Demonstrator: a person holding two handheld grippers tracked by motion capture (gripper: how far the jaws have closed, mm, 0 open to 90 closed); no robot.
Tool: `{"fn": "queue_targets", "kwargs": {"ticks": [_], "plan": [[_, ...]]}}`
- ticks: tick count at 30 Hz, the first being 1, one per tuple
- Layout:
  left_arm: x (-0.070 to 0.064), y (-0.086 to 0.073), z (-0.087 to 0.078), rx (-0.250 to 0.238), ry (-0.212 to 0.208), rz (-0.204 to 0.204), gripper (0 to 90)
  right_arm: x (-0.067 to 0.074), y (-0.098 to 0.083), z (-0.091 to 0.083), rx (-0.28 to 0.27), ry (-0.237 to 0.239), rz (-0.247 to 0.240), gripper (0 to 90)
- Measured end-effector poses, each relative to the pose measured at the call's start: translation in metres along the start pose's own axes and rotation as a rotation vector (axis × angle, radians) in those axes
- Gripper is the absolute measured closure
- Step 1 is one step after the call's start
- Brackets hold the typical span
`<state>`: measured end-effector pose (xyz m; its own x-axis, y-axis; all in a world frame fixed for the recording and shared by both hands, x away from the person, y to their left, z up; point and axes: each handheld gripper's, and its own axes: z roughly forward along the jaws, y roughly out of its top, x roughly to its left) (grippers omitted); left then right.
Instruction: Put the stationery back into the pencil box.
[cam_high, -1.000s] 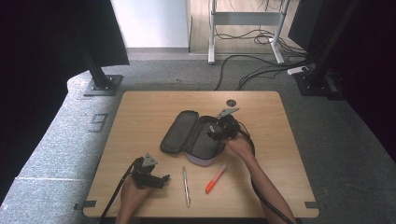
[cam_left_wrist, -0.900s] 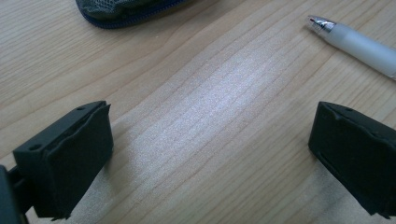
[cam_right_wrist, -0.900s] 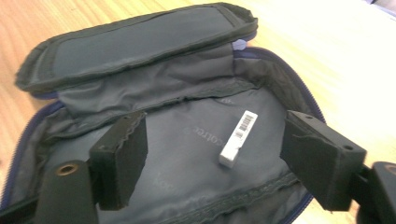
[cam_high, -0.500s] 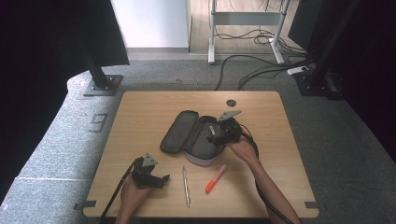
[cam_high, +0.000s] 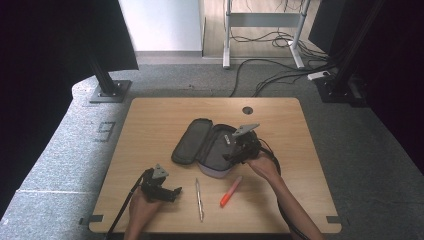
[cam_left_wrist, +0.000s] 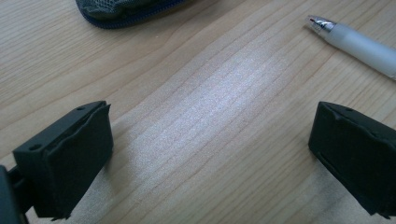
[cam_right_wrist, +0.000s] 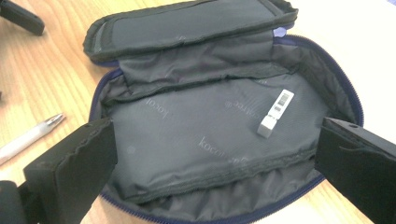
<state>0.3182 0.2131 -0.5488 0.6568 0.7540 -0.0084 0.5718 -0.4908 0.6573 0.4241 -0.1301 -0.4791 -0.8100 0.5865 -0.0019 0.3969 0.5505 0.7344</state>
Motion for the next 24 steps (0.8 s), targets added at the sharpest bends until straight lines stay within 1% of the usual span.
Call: {"fn": "queue_targets", "kwargs": {"ticks": [4,6,8,10,14,18,24], "plan": [[0.0,0.0,0.0,0.0,0.0,0.0,0.0,0.004,-0.003,-0.004,-0.01,0.006,0.0,0.0],[0.0,0.0,0.0,-0.001,0.001,0.0,0.0,0.006,-0.005,-0.006,-0.006,0.009,0.0,0.0],[0.0,0.0,0.0,0.0,0.001,0.0,0.0,0.009,-0.007,-0.008,-0.007,0.01,-0.009,0.0],[0.0,0.0,0.0,-0.001,0.001,0.0,0.0,0.012,-0.009,-0.01,-0.006,0.021,-0.019,0.0],[0.0,0.0,0.0,0.0,0.001,0.0,0.0,0.019,-0.014,-0.012,0.009,0.022,-0.042,0.0],[0.0,0.0,0.0,0.0,0.001,0.0,0.0,0.026,-0.02,-0.014,-0.007,0.031,-0.047,0.0],[0.0,0.0,0.0,0.0,0.001,0.0,0.0,0.034,-0.028,-0.015,-0.006,0.04,-0.059,0.0]]}}
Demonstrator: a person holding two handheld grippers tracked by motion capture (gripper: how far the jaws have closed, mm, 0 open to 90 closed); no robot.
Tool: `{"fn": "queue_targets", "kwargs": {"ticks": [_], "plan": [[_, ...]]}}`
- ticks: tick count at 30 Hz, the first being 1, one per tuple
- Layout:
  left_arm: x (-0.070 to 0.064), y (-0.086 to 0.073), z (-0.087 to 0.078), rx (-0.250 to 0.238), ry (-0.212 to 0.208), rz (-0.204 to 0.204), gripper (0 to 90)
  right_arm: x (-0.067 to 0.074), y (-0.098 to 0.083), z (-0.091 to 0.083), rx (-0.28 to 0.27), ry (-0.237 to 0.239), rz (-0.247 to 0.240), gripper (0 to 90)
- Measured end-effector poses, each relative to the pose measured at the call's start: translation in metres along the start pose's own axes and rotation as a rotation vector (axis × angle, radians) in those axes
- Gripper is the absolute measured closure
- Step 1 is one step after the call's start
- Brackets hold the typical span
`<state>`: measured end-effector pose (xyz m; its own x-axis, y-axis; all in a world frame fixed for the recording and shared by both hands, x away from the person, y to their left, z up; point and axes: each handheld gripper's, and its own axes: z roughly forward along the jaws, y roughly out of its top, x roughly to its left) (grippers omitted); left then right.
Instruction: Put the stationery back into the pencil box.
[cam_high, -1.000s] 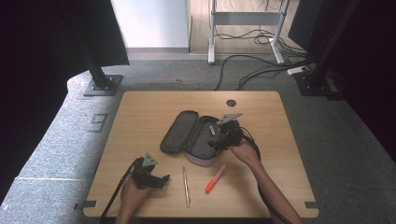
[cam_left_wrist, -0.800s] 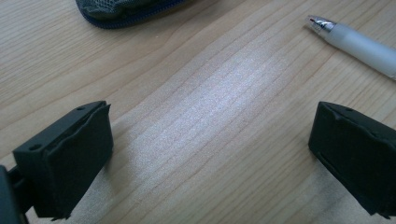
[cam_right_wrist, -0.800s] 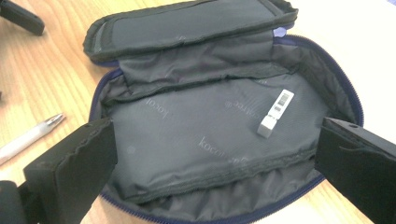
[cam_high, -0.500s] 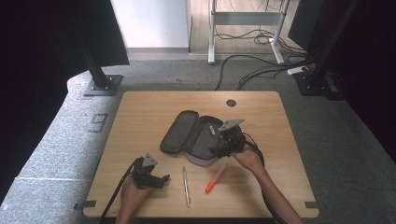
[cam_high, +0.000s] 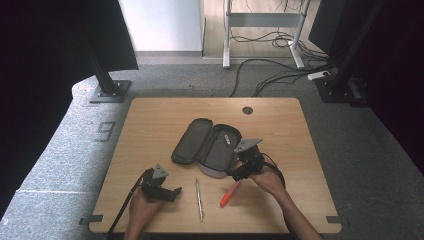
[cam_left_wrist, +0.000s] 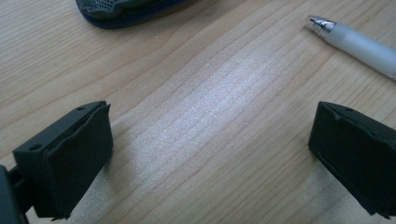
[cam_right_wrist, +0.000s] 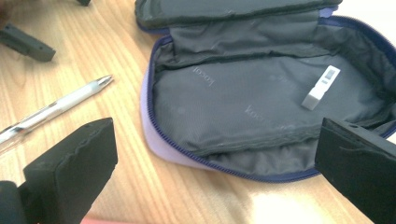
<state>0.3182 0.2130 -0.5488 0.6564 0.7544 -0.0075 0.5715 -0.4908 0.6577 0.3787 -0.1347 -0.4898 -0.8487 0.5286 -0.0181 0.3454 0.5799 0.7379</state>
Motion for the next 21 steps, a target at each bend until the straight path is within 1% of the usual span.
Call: {"fn": "queue_targets", "kwargs": {"ticks": [8,12,16,19,21], "plan": [[0.0,0.0,0.0,0.001,-0.001,0.001,0.0,0.008,-0.009,-0.005,-0.003,0.019,-0.007,0.0],[0.0,0.0,0.0,0.001,-0.001,0.001,0.0,0.01,-0.015,-0.009,-0.012,0.034,0.009,0.2],[0.0,0.0,0.0,0.002,-0.001,0.003,0.0,0.013,-0.022,-0.011,0.0,0.04,0.023,2.7],[0.0,0.0,0.0,0.001,0.0,0.001,0.0,0.015,-0.026,-0.013,0.002,0.038,0.021,5.0],[0.0,0.0,0.0,0.0,0.0,0.0,0.0,0.015,-0.029,-0.015,-0.002,0.052,0.026,5.5]]}}
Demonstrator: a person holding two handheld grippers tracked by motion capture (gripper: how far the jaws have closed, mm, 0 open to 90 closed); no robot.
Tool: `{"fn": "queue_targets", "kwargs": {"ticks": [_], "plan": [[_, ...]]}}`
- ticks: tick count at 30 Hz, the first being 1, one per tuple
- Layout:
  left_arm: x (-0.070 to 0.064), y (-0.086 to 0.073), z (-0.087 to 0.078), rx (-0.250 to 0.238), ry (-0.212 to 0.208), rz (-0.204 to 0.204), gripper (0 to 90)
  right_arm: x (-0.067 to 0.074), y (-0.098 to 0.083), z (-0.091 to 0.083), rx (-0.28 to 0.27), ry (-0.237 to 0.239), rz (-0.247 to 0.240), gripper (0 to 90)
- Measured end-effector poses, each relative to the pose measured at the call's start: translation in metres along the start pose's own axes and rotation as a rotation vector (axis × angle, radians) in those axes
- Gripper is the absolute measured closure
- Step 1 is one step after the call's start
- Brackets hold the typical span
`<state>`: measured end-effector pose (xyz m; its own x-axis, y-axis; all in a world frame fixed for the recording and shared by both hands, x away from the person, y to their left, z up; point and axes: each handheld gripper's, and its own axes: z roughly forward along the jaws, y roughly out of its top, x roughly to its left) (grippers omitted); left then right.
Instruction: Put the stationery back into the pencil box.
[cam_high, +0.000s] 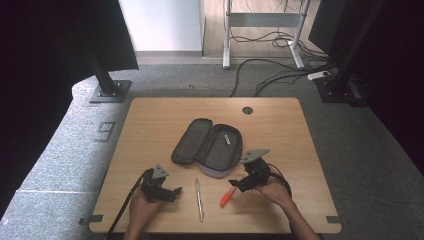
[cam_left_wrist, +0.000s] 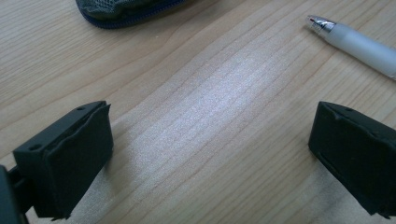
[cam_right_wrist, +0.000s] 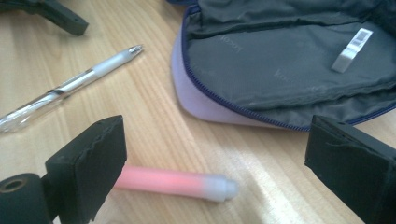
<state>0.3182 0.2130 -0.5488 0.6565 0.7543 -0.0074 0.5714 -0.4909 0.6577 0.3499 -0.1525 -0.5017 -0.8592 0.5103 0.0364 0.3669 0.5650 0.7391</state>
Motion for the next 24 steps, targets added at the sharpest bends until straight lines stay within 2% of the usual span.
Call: {"fn": "queue_targets", "kwargs": {"ticks": [5,11,24], "plan": [[0.0,0.0,0.0,0.0,0.0,0.0,0.0,0.003,-0.006,-0.001,-0.005,0.016,0.003,8.6],[0.0,0.0,0.0,0.0,0.0,0.0,0.0,0.009,-0.013,0.002,0.005,0.038,-0.023,12.4],[0.0,0.0,0.0,0.0,0.0,0.0,0.0,0.019,-0.02,0.012,0.014,0.099,-0.051,13.0]]}}
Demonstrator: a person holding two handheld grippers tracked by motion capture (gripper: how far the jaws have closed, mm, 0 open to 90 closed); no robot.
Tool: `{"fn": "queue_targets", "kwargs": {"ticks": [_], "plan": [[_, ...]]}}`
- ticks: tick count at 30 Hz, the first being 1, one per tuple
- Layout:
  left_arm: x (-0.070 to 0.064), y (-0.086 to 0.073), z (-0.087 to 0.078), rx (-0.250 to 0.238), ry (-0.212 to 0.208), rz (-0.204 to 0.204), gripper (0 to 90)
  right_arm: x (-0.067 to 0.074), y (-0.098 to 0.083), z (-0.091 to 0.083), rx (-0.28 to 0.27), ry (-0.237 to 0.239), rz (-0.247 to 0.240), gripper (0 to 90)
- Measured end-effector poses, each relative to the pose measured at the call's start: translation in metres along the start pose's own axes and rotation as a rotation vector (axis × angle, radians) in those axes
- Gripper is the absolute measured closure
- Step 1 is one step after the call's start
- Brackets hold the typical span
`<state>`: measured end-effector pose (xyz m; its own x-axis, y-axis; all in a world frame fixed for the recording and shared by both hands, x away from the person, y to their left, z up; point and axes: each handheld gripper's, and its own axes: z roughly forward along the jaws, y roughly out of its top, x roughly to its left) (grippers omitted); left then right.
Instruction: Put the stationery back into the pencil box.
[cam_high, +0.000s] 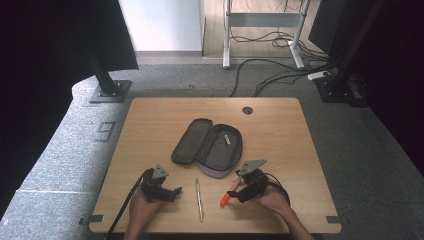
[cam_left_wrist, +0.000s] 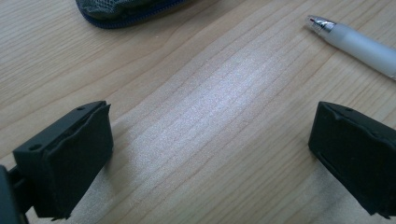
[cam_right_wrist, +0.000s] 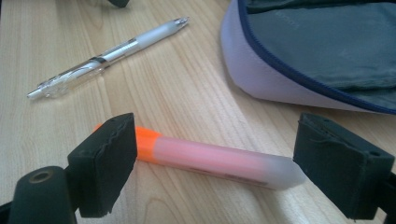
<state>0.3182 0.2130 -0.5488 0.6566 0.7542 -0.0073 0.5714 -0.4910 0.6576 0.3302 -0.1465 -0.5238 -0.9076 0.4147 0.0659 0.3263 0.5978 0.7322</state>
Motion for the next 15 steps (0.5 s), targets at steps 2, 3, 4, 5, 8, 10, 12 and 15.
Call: {"fn": "queue_targets", "kwargs": {"ticks": [2,3,4,5,8,10,12,15], "plan": [[0.0,0.0,0.0,0.0,0.0,0.0,0.0,0.001,-0.001,0.002,0.002,0.01,0.0,13.0],[0.0,0.0,0.0,0.0,0.0,0.0,0.0,0.001,-0.001,0.003,0.003,0.013,-0.003,13.1],[0.0,0.0,0.0,0.0,0.0,0.0,0.0,0.002,-0.001,0.004,0.006,0.019,-0.005,13.1],[0.0,0.0,0.0,0.0,0.0,0.0,0.0,0.002,-0.002,0.005,0.008,0.023,-0.009,13.2],[0.0,0.0,0.0,0.0,0.0,0.0,0.0,0.002,-0.003,0.007,0.013,0.032,-0.013,13.8],[0.0,0.0,0.0,0.0,0.0,0.0,0.0,0.002,-0.005,0.009,0.019,0.034,-0.012,14.4],[0.0,0.0,0.0,0.0,0.0,0.0,0.0,0.002,-0.006,0.011,0.025,0.035,-0.012,15.5],[0.0,0.0,0.0,0.0,0.0,0.0,0.0,0.001,-0.008,0.012,0.031,0.039,-0.008,18.7]]}}
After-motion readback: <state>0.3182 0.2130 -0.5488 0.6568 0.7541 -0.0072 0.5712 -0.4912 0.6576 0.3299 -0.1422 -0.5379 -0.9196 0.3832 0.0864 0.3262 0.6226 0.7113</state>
